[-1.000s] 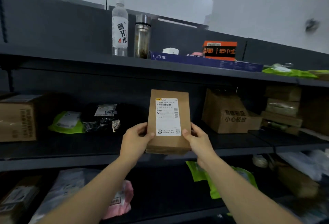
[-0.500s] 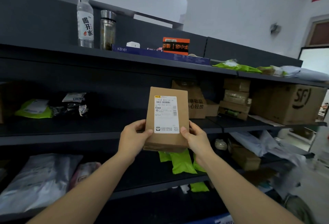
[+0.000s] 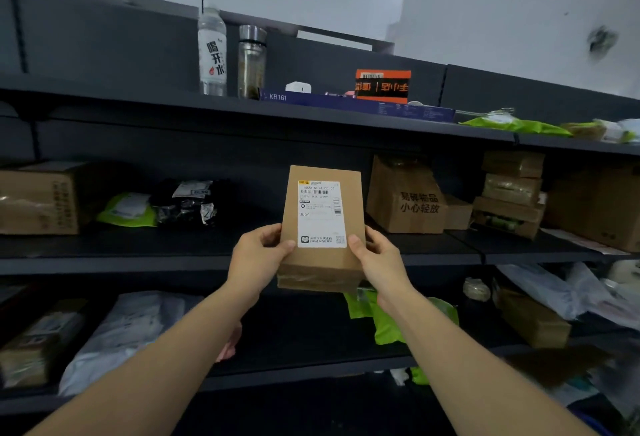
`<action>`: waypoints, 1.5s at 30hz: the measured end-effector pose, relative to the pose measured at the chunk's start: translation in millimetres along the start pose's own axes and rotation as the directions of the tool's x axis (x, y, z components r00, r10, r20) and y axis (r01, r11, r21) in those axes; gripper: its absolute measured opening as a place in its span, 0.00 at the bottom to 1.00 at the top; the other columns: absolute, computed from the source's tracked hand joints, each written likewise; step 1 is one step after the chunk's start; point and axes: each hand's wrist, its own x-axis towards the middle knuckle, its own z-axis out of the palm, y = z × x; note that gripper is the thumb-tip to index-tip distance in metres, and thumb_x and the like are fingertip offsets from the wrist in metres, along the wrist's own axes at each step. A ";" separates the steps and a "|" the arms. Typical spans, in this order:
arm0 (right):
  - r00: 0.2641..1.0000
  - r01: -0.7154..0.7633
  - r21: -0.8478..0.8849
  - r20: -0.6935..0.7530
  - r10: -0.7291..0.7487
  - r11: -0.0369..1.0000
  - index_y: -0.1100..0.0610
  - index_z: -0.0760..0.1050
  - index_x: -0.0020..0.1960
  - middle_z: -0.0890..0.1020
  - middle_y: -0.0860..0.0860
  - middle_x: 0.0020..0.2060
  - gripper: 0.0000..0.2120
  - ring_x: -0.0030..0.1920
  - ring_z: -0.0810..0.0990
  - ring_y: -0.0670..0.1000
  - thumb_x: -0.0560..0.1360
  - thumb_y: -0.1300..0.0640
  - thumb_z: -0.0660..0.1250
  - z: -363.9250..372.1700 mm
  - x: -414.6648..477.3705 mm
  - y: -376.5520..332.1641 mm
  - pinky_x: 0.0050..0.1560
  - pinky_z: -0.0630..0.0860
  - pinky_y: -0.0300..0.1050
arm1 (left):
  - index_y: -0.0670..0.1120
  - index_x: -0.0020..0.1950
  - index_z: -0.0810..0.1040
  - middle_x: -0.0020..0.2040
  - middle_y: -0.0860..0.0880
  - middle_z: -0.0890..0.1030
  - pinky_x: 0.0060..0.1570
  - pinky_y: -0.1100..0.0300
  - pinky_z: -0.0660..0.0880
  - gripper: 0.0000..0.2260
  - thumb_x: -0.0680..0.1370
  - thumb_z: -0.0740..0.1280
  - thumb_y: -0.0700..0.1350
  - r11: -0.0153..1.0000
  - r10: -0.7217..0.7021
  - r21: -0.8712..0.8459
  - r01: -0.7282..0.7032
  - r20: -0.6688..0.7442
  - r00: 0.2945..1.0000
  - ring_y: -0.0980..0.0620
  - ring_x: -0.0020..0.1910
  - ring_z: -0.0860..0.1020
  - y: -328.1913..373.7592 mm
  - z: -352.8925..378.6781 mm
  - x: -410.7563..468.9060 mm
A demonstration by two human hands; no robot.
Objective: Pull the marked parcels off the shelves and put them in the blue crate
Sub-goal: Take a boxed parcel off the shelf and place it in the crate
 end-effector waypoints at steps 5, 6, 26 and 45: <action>0.999 -0.032 0.009 0.042 0.031 0.999 0.50 0.63 0.74 0.74 0.49 0.61 0.26 0.57 0.72 0.49 0.78 0.53 0.66 51.6 30.3 -5.9 0.52 0.72 0.45 | 0.47 0.63 0.79 0.51 0.53 0.83 0.55 0.49 0.78 0.15 0.76 0.69 0.40 1.000 -0.003 -0.002 0.003 -0.028 1.000 0.52 0.52 0.81 -9.6 -33.7 47.2; 0.998 -0.036 0.006 0.051 0.036 0.999 0.50 0.63 0.73 0.74 0.48 0.59 0.26 0.56 0.73 0.48 0.78 0.53 0.66 61.2 36.8 -5.7 0.51 0.72 0.45 | 0.46 0.63 0.78 0.51 0.53 0.82 0.56 0.49 0.78 0.15 0.76 0.69 0.41 1.000 -0.007 -0.001 0.007 -0.034 0.999 0.52 0.52 0.81 -11.9 -39.1 56.1; 0.954 -0.193 -0.070 0.220 0.204 0.979 0.56 0.69 0.68 0.78 0.49 0.49 0.24 0.43 0.75 0.46 0.76 0.49 0.68 169.6 199.6 6.0 0.39 0.71 0.39 | 0.41 0.68 0.73 0.61 0.44 0.79 0.62 0.47 0.75 0.19 0.79 0.67 0.46 0.975 -0.199 0.085 0.207 -0.092 0.976 0.45 0.58 0.78 -73.5 -75.1 223.2; 0.924 -0.064 -0.363 0.331 0.193 0.929 0.53 0.49 0.78 0.56 0.54 0.77 0.31 0.73 0.63 0.59 0.79 0.57 0.59 365.4 213.2 -10.1 0.68 0.68 0.50 | 0.44 0.71 0.67 0.64 0.42 0.76 0.57 0.49 0.74 0.34 0.69 0.76 0.52 0.885 -0.243 0.342 0.317 -0.241 0.939 0.41 0.61 0.75 -128.9 -218.3 308.8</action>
